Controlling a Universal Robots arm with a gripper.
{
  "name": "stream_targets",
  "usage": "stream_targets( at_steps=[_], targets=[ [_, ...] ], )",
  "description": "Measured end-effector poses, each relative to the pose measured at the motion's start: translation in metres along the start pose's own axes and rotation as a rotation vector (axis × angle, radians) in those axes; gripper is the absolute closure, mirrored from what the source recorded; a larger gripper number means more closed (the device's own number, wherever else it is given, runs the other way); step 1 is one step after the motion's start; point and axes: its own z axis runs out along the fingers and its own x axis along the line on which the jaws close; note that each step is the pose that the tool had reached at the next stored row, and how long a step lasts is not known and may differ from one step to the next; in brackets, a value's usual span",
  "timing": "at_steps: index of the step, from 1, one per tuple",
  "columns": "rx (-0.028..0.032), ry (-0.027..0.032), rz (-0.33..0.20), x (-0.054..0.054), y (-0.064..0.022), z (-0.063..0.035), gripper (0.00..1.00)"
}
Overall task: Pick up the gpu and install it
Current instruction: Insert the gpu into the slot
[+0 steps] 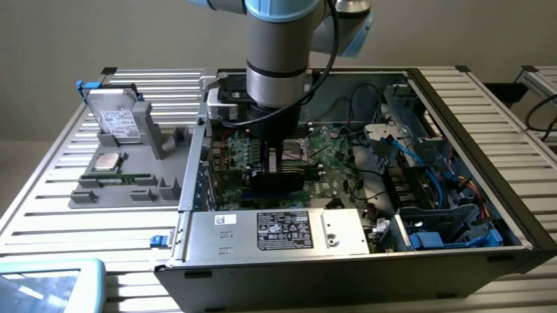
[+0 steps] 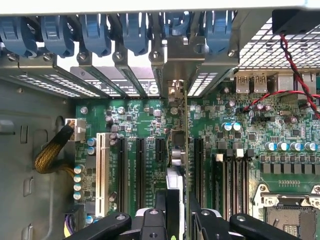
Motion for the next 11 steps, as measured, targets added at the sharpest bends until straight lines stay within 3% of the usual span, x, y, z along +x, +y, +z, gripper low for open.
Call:
stream_targets(
  at_steps=[11],
  targets=[
    [0.0, 0.0003, 0.0, -0.0004, 0.0007, 0.0021, 0.73]
  ],
)
